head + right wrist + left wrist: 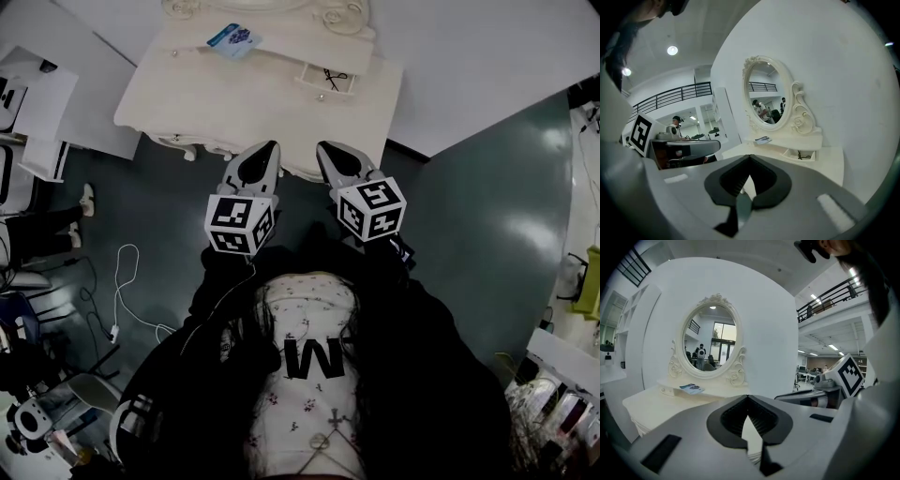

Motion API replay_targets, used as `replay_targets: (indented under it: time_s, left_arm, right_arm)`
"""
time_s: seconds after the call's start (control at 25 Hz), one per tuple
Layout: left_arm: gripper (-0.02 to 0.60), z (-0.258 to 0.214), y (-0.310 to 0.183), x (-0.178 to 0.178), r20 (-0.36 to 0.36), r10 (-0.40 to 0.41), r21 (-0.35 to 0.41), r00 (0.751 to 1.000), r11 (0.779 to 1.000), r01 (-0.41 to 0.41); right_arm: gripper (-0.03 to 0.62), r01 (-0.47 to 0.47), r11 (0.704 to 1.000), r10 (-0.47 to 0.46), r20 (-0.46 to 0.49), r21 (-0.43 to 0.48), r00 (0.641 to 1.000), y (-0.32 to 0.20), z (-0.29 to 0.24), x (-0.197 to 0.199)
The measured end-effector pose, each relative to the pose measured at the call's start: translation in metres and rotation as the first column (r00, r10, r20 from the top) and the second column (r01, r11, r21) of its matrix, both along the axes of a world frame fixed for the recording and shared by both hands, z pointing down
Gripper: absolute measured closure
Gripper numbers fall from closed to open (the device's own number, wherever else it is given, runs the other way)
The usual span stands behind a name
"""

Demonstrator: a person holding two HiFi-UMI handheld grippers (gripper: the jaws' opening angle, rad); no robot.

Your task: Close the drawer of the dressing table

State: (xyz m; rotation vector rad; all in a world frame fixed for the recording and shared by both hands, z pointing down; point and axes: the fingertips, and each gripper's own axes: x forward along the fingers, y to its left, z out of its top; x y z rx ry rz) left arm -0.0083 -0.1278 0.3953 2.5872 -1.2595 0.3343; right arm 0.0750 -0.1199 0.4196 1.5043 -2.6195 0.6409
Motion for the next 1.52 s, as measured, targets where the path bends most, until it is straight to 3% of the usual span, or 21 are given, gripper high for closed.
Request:
replay_targets:
  time_s: [0.24, 0.56, 1.0, 1.52]
  left_arm:
    - [0.581, 0.004, -0.013, 0.015, 0.019, 0.014, -0.015, 1.000, 1.000, -0.014]
    - [0.581, 0.019, -0.037, 0.009, 0.039, 0.016, -0.053, 0.999, 0.998, -0.013]
    - [0.581, 0.029, -0.110, 0.017, 0.076, 0.162, -0.057, 0.984, 0.986, -0.158]
    - [0.581, 0.055, -0.172, 0.027, 0.062, 0.295, -0.121, 0.954, 0.951, -0.286]
  right_arm:
    - [0.585, -0.016, 1.000, 0.016, 0.014, -0.016, 1.000, -0.017, 0.005, 0.017]
    - [0.585, -0.039, 0.998, 0.040, 0.024, -0.052, 0.999, -0.032, 0.019, 0.019]
    - [0.585, -0.216, 0.971, 0.218, 0.016, -0.101, 0.976, -0.090, 0.036, 0.040]
    - [0.585, -0.321, 0.921, 0.302, -0.117, -0.222, 0.946, -0.131, 0.093, 0.043]
